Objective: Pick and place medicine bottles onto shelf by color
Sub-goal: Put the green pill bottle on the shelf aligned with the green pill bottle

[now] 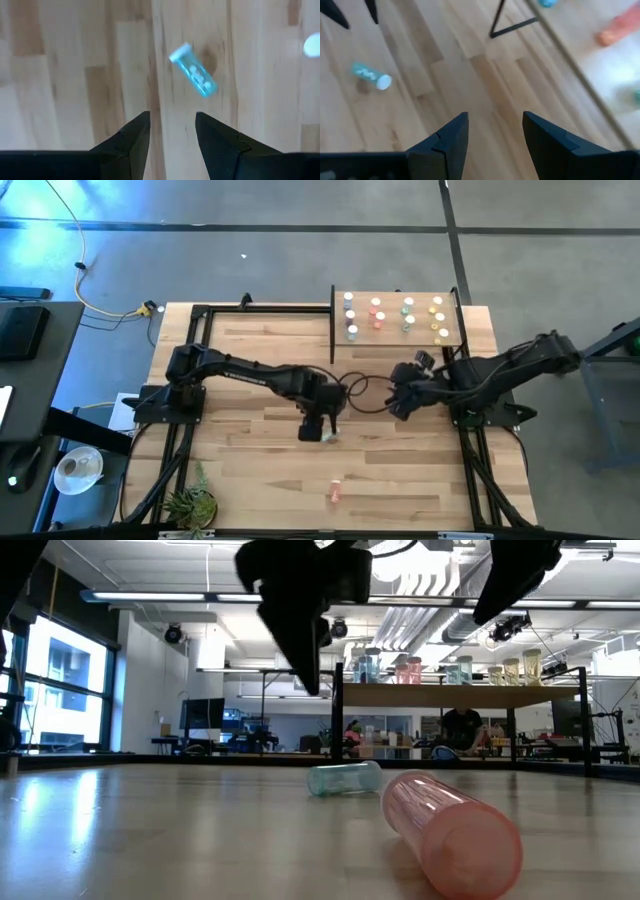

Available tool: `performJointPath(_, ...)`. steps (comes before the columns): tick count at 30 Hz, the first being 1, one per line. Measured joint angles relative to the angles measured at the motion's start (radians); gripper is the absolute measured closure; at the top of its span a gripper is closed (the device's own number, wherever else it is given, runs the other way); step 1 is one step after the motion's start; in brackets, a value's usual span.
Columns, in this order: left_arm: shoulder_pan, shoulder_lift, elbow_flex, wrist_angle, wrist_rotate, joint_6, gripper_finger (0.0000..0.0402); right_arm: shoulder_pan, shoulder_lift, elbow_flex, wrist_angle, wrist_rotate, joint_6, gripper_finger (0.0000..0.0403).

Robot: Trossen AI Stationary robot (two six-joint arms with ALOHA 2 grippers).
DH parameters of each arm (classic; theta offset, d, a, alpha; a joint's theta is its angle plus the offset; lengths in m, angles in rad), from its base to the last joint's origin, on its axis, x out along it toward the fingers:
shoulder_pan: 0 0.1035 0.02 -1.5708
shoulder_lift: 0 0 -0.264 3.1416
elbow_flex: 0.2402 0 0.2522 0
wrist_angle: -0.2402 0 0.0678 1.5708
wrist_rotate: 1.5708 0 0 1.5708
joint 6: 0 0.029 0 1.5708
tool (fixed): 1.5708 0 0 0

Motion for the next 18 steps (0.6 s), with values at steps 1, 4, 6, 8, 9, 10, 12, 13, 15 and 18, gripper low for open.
performJointPath(1, -0.008, -0.006, -0.017, 0.006, -0.005, -0.007, 0.0253, 0.010, 0.000, -0.018, 0.027, 0.000, 0.001, 0.0226)
performJointPath(4, -0.030, -0.028, -0.053, 0.041, -0.053, -0.035, 0.0253, 0.032, 0.000, -0.077, 0.105, 0.000, 0.000, 0.0226)
performJointPath(6, -0.042, -0.052, -0.089, 0.045, -0.081, -0.054, 0.0255, 0.044, 0.000, -0.110, 0.157, 0.000, 0.000, 0.0226)
performJointPath(8, -0.052, -0.068, -0.115, 0.093, -0.094, -0.071, 0.0256, 0.057, 0.001, -0.142, 0.204, 0.000, -0.001, 0.0226)
performJointPath(9, -0.056, -0.077, -0.132, 0.101, -0.094, -0.081, 0.0256, 0.062, 0.000, -0.157, 0.225, 0.001, -0.001, 0.0226)
performJointPath(10, -0.062, -0.087, -0.147, 0.107, -0.094, -0.090, 0.0256, 0.068, 0.000, -0.173, 0.262, 0.002, -0.001, 0.0226)
performJointPath(12, -0.071, -0.097, -0.170, 0.138, -0.097, -0.110, 0.0256, 0.077, 0.000, -0.200, 0.317, 0.001, -0.002, 0.0226)
performJointPath(13, -0.077, -0.099, -0.179, 0.136, -0.097, -0.121, 0.0257, 0.081, 0.000, -0.210, 0.340, 0.002, -0.002, 0.0226)
performJointPath(15, -0.086, -0.099, -0.193, 0.143, -0.098, -0.143, 0.0257, 0.089, 0.001, -0.225, 0.391, 0.002, -0.003, 0.0226)
performJointPath(18, -0.096, -0.099, -0.213, 0.182, -0.100, -0.159, 0.0257, 0.100, 0.001, -0.229, 0.459, 0.004, -0.029, 0.0226)
